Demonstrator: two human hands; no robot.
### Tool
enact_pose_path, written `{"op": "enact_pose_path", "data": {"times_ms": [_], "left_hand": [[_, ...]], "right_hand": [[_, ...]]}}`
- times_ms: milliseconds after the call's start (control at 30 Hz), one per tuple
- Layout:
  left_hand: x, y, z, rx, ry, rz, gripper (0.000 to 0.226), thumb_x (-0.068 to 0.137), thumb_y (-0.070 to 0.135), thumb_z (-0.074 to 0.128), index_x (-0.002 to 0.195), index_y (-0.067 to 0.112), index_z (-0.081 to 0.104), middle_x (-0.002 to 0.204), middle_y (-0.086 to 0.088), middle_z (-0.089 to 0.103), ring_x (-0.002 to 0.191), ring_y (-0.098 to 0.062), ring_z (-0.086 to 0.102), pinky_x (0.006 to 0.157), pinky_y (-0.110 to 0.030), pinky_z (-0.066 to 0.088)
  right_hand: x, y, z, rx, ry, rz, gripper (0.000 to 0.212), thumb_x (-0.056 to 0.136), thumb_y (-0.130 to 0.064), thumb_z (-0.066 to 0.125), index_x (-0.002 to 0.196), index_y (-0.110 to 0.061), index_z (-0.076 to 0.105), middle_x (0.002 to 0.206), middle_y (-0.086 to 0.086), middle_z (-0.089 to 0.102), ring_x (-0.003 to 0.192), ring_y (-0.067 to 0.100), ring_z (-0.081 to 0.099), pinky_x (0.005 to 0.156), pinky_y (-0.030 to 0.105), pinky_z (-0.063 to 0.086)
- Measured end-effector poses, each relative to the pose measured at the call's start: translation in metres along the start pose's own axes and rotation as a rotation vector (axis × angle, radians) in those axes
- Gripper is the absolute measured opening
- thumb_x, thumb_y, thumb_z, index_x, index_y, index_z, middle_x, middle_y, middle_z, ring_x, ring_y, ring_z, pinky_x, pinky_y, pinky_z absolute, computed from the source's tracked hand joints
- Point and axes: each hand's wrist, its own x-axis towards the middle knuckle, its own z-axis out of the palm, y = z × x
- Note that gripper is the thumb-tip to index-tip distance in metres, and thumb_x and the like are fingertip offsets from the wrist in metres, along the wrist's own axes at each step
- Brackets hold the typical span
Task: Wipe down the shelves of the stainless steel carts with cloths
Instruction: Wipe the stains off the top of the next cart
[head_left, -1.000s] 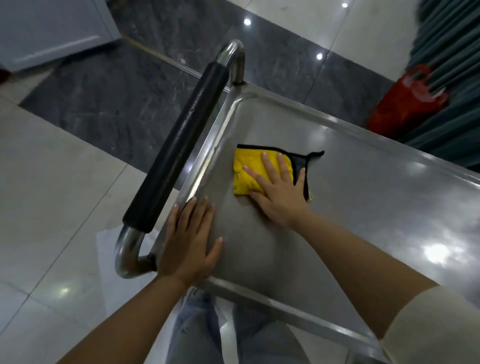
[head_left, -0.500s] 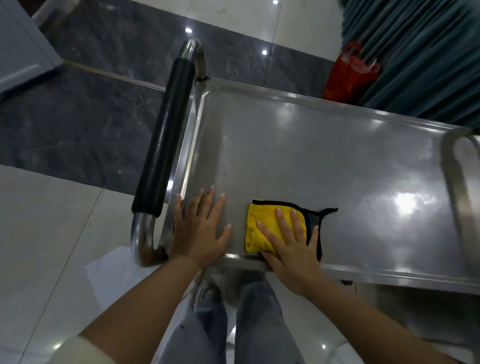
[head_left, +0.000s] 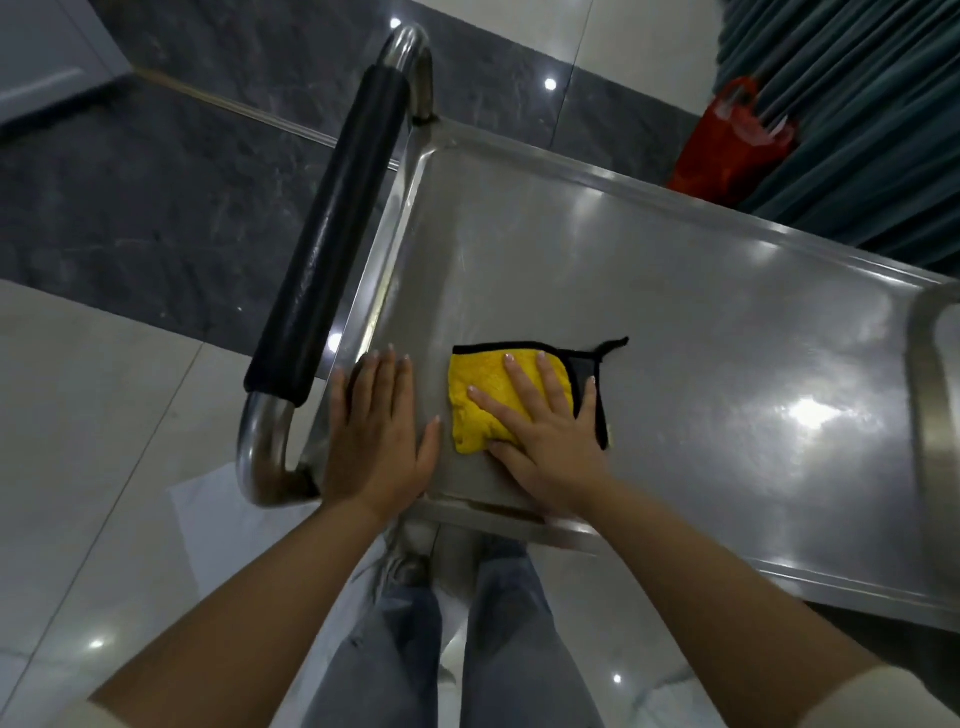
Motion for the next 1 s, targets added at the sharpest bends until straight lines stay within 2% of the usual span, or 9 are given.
{"op": "enact_pose_path", "data": {"times_ms": [167, 367, 600, 733, 867, 1000], "left_hand": [[0.002, -0.001, 0.001, -0.025, 0.013, -0.013, 0.068, 0.092, 0.048, 0.034, 0.144, 0.004, 0.038, 0.151, -0.017, 0.036, 0.143, -0.030, 0.028, 0.118, -0.054, 0.015], [0.003, -0.003, 0.004, -0.010, 0.014, -0.022, 0.066, 0.093, 0.050, 0.039, 0.144, 0.007, 0.038, 0.150, -0.014, 0.037, 0.143, -0.027, 0.026, 0.119, -0.049, 0.008], [0.007, -0.004, 0.004, 0.008, 0.022, -0.036, 0.069, 0.094, 0.053, 0.036, 0.147, 0.010, 0.029, 0.154, -0.012, 0.031, 0.145, -0.024, 0.020, 0.119, -0.047, 0.007], [0.008, -0.005, 0.001, -0.012, 0.003, -0.036, 0.068, 0.094, 0.052, 0.036, 0.147, 0.010, 0.033, 0.154, -0.012, 0.033, 0.144, -0.024, 0.021, 0.118, -0.047, 0.007], [0.009, -0.006, -0.001, -0.040, -0.001, -0.039, 0.065, 0.095, 0.052, 0.033, 0.144, 0.010, 0.038, 0.152, -0.012, 0.036, 0.143, -0.025, 0.026, 0.118, -0.049, 0.011], [0.009, -0.005, -0.005, 0.023, -0.042, 0.055, 0.058, 0.095, 0.053, 0.030, 0.145, 0.024, 0.042, 0.154, -0.014, 0.034, 0.143, -0.034, 0.027, 0.114, -0.061, 0.016]], "right_hand": [[0.071, 0.016, -0.023, -0.001, -0.024, -0.095, 0.057, 0.090, -0.062, 0.031, 0.140, -0.059, 0.004, 0.159, -0.011, -0.009, 0.145, 0.019, -0.020, 0.107, 0.069, -0.008], [0.173, 0.031, -0.052, 0.015, -0.038, -0.109, 0.057, 0.091, -0.063, 0.031, 0.139, -0.061, 0.003, 0.159, -0.013, -0.010, 0.145, 0.019, -0.017, 0.106, 0.070, -0.010], [0.253, 0.026, -0.070, 0.138, -0.019, 0.028, 0.053, 0.090, -0.062, 0.030, 0.139, -0.061, 0.010, 0.159, -0.011, -0.009, 0.145, 0.023, -0.019, 0.101, 0.070, -0.016], [0.238, 0.024, -0.067, 0.131, -0.003, 0.008, 0.051, 0.092, -0.061, 0.028, 0.140, -0.059, 0.011, 0.160, -0.009, -0.010, 0.145, 0.024, -0.019, 0.102, 0.070, -0.015], [0.185, 0.023, -0.048, 0.090, 0.016, -0.032, 0.052, 0.092, -0.062, 0.027, 0.140, -0.060, 0.005, 0.160, -0.010, -0.010, 0.145, 0.023, -0.019, 0.103, 0.070, -0.014], [0.104, 0.018, -0.022, 0.062, 0.063, -0.008, 0.055, 0.091, -0.063, 0.027, 0.139, -0.062, -0.001, 0.159, -0.012, -0.008, 0.145, 0.021, -0.017, 0.105, 0.068, -0.011]]}}
